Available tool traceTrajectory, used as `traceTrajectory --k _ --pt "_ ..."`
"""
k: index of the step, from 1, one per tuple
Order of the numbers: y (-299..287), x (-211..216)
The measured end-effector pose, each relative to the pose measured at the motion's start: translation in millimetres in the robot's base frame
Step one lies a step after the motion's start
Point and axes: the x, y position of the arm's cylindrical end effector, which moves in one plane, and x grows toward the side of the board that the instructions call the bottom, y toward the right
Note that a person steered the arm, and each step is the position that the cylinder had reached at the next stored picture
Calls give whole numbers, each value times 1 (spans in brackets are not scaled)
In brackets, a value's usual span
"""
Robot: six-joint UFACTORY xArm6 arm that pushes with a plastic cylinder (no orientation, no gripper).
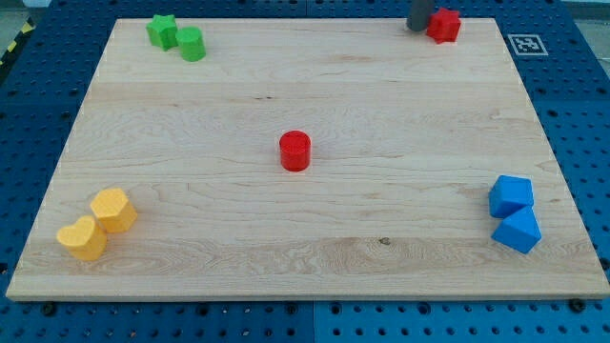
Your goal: Nudge the blue triangle right a bit
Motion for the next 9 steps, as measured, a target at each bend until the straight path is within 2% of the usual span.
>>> traceTrajectory --k 1,2,3,4,5,6,8,9 --pt "29 4" --pt "33 23" --pt "12 56" --pt "17 78" --pt "52 92" --pt "55 136" --pt "54 158" --pt "45 198"
